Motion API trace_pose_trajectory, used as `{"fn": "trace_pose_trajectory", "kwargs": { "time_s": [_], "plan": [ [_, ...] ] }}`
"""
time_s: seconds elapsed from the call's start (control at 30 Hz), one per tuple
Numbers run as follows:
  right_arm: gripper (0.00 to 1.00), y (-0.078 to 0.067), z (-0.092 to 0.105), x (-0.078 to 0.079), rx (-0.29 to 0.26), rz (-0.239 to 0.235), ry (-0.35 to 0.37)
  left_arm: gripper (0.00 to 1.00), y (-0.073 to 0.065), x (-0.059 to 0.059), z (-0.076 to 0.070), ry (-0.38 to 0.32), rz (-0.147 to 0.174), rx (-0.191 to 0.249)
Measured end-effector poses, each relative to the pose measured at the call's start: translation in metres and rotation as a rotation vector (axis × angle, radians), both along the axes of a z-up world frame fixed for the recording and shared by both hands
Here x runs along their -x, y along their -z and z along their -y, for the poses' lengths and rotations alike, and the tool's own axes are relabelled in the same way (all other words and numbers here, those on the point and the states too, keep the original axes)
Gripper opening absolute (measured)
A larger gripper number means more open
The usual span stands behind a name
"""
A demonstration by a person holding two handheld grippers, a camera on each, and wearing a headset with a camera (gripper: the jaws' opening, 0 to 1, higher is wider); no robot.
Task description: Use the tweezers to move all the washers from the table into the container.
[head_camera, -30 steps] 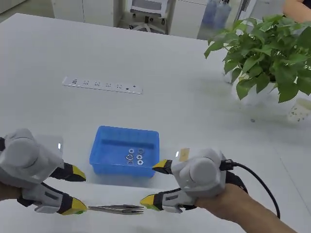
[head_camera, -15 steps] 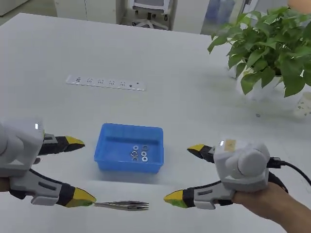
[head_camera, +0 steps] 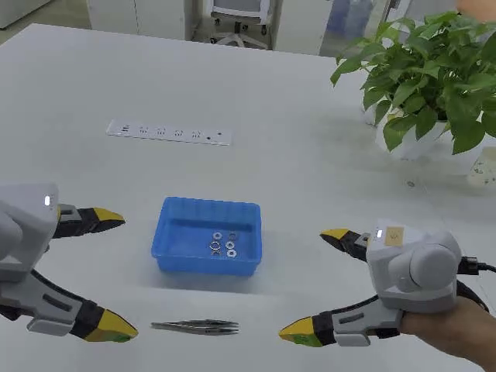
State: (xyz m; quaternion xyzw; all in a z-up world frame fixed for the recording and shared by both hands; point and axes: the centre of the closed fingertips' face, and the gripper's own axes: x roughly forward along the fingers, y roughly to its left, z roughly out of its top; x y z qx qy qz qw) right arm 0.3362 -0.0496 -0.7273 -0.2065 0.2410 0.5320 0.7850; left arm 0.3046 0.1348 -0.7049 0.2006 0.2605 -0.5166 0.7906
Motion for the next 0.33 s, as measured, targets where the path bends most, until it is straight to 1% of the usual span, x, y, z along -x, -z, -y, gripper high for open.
{"fn": "trace_pose_trajectory", "kwargs": {
  "time_s": [0.1,0.33],
  "plan": [
    [1.0,0.0007,0.0012,0.0012,0.0,-0.004,-0.002,0.99,0.0016,0.0007,-0.0004,0.007,0.0,-0.01],
    [1.0,0.0018,0.0013,0.0046,0.005,-0.009,-0.01,0.99,0.0023,0.0022,0.0008,0.015,0.0,-0.014]
  ]
}}
